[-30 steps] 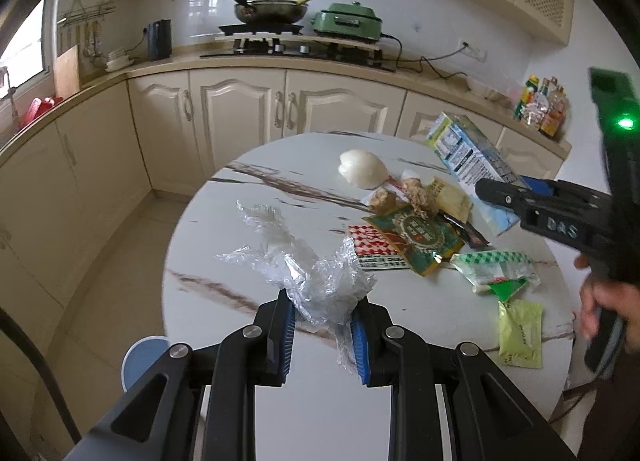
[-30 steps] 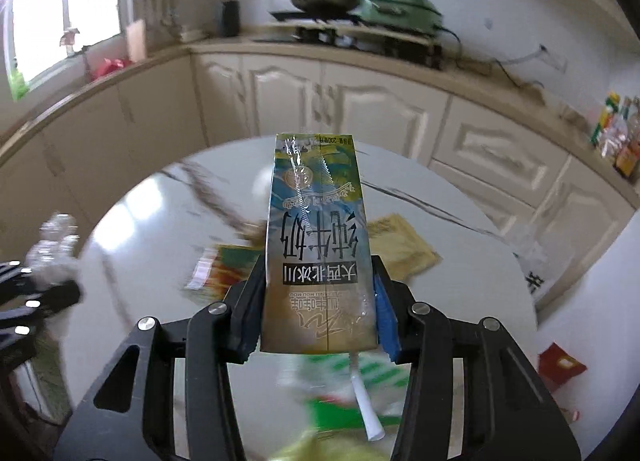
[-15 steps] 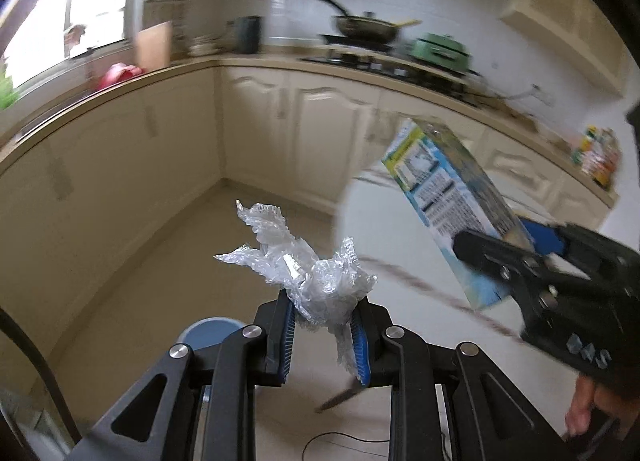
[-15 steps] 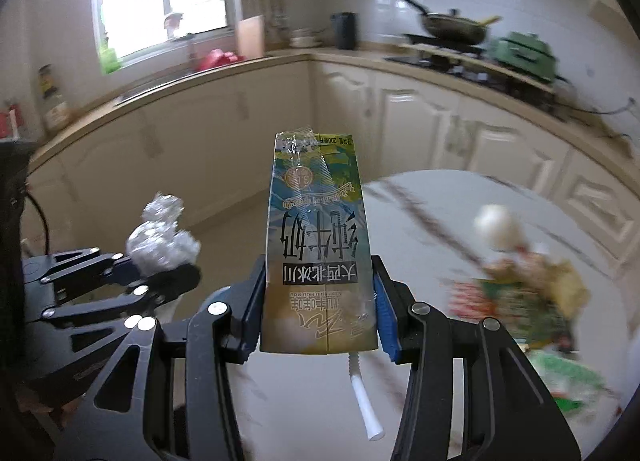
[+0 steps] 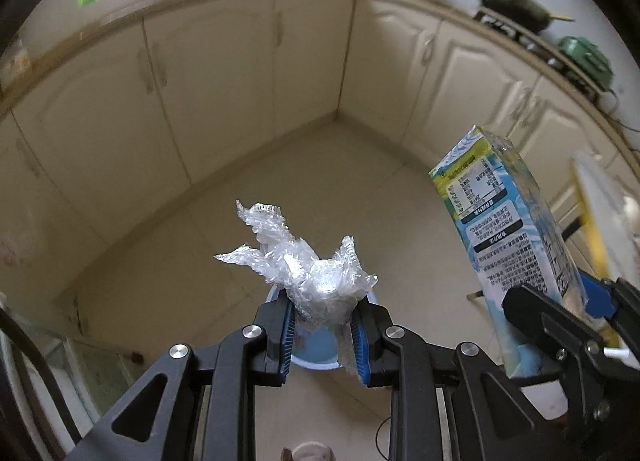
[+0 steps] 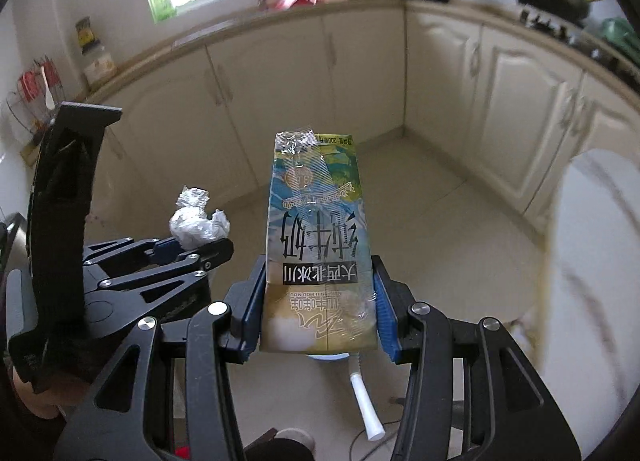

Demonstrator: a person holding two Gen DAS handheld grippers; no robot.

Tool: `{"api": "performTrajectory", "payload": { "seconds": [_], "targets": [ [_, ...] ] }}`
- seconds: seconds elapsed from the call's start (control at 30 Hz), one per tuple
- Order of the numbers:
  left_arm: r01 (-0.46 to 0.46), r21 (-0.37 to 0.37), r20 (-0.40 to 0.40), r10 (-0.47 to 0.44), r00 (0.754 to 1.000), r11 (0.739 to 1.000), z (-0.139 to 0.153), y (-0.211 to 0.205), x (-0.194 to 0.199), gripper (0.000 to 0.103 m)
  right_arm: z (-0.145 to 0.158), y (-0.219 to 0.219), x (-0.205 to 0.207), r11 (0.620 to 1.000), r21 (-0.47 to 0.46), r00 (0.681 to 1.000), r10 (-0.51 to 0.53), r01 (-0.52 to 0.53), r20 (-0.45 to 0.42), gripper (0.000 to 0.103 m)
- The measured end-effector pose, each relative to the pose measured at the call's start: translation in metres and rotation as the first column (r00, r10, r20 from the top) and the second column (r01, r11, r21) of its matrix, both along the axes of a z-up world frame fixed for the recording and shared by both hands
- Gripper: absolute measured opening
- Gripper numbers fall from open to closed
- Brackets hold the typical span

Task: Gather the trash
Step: 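Carry the film and carton over the blue bin and open both grippers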

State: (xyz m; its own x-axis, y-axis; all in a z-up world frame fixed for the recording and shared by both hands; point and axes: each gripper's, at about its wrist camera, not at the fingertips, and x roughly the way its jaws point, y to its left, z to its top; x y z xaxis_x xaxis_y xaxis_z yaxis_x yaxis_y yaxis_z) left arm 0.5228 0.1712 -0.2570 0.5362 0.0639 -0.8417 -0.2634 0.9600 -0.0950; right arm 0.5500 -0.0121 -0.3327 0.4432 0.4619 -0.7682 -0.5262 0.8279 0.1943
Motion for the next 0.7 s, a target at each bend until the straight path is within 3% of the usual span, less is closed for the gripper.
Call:
{"api": "performTrajectory", "payload": {
  "seconds": [0.33, 0.4, 0.53, 0.7],
  "targets": [
    [-0.072, -0.123, -0.247, 0.040, 0.968, 0.990, -0.123, 0.043, 0.069, 0.024, -0.113, 0.052, 0.041, 0.995, -0.095, 0.988, -0.003, -0.012, -0.156, 0.044],
    [-0.078, -0.118, -0.256, 0.046, 0.966, 0.990, -0.134, 0.045, 0.081, 0.028, -0.133, 0.055, 0.049, 0.994, -0.110, 0.983, -0.007, -0.013, -0.184, 0.044],
    [-0.099, -0.136, -0.248, 0.063, 0.967, 0.986, -0.139, 0.053, 0.102, 0.054, -0.162, 0.056, 0.063, 0.993, -0.118, 0.973, -0.011, -0.017, -0.230, 0.044],
    [-0.120, -0.133, -0.237, 0.086, 0.968, 0.984, -0.143, 0.067, 0.110, 0.062, -0.186, 0.059, 0.078, 0.993, -0.113, 0.961, 0.002, -0.035, -0.277, 0.045]
  ]
}}
